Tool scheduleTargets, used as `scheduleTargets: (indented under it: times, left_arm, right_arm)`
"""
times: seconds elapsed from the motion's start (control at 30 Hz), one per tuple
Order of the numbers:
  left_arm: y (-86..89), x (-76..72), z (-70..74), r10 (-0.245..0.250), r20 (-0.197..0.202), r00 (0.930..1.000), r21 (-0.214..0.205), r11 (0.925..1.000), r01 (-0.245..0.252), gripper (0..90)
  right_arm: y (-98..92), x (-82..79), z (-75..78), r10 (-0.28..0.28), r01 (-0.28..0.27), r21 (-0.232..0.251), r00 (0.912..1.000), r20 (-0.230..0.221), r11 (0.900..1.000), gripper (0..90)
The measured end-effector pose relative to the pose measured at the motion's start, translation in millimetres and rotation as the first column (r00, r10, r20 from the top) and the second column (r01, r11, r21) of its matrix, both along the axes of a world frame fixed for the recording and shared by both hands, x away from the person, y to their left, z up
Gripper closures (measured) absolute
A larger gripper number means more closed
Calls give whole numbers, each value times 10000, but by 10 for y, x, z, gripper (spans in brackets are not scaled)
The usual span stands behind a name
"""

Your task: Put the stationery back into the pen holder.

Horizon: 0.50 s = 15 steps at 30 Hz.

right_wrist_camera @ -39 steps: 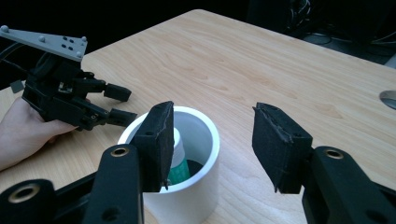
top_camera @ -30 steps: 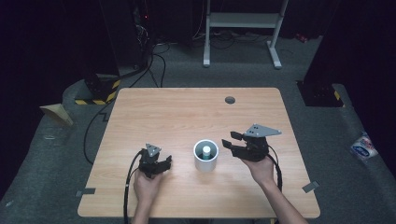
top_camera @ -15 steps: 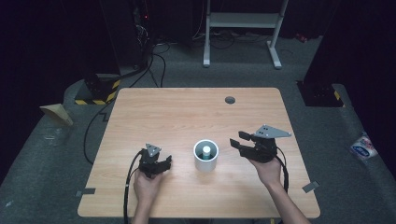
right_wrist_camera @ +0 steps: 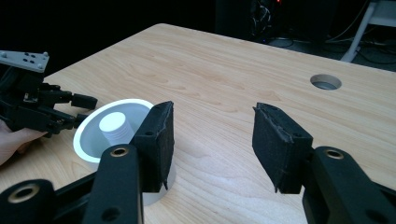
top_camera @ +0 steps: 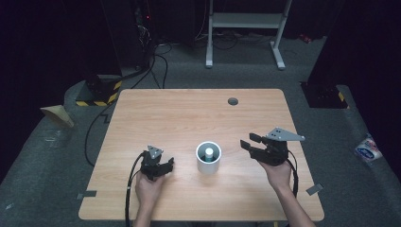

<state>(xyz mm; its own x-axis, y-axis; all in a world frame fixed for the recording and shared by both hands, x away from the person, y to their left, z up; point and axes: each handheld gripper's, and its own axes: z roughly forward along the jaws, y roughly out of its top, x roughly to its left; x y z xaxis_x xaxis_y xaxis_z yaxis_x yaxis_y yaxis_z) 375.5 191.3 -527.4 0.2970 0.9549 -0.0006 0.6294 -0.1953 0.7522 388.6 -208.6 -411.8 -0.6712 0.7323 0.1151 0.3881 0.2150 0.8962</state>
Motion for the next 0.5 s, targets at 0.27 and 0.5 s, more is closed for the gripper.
scheduleTargets:
  times: [0.27, 0.5]
  left_arm:
    - [0, 0, 0, -1, 1, 10000, 2, 10000, 1, 327]
    - [-1, 0, -1, 9, 12, 10000, -1, 10000, -9, 327]
  right_arm:
    - [-115, -17, -57, -307, 308, 82, 9995, -122, 9995, 484]
    - [-193, -45, -205, -647, 641, -195, 9973, -340, 9978, 482]
